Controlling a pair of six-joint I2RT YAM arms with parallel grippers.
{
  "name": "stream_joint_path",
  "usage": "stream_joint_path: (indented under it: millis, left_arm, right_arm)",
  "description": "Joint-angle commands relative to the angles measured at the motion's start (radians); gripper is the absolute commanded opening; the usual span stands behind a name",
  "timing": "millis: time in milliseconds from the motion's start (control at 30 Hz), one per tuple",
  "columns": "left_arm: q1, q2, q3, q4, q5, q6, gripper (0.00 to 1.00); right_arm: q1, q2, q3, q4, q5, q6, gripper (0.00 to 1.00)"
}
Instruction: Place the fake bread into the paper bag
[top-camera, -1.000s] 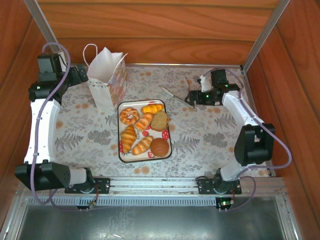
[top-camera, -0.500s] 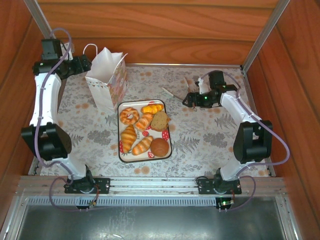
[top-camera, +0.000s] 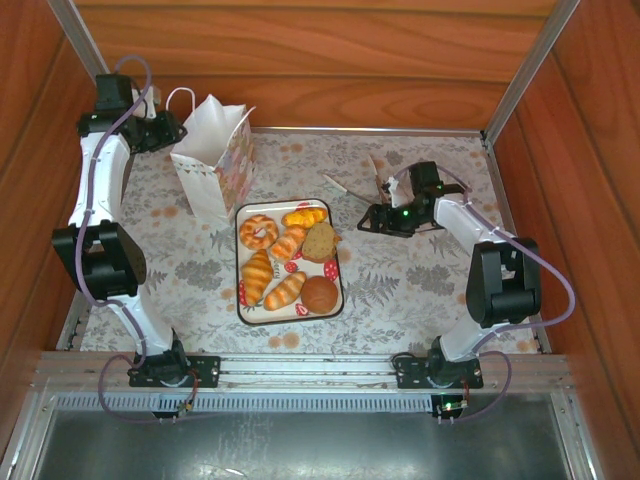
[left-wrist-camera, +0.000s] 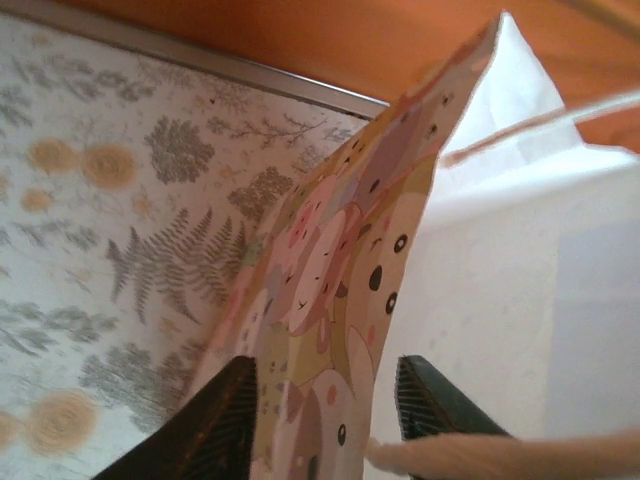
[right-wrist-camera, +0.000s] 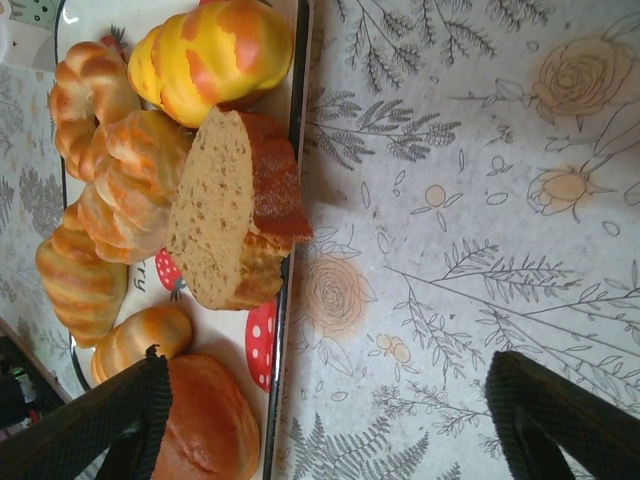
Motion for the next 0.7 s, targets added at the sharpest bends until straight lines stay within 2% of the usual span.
stream_joint_path:
  millis: [0, 100, 167, 300, 333, 433, 667]
  left_arm:
    - [-0.009, 0.009, 0.012, -0.03, 0.008, 0.009, 0.25]
    - [-0.009, -0.004, 0.009, -0.036, -0.023, 0.02, 0.07]
    - [-0.009, -0.018, 0.002, -0.037, -0.042, 0.031, 0.0]
    - [-0.009, -0.064, -0.024, -0.038, -0.092, 0.052, 0.0]
    - [-0.009, -0.077, -0.033, -0.038, -0.103, 0.056, 0.0]
    - [-0.006, -0.126, -0.065, -0.038, -0.145, 0.059, 0.0]
    - [-0.005, -0.273, -0.163, -0.037, -0.23, 0.049, 0.0]
  right_arm:
    - [0.009, -0.011, -0.006, 0.006, -0.016, 0.02, 0.85]
    - [0.008, -0.018, 0.007, 0.0, 0.047, 0.024, 0.84]
    - [0.008, -0.02, 0.028, -0.007, 0.092, 0.014, 0.85]
    - [0.007, 0.004, 0.114, -0.041, 0.229, -0.045, 0.9]
    - [0.007, 0.045, 0.144, -0.056, 0.255, -0.07, 0.95]
    - [0.007, 0.113, 0.229, -0.087, 0.329, -0.163, 0.99]
    - [0.006, 0.248, 0.335, -0.071, 0.483, -0.306, 1.0]
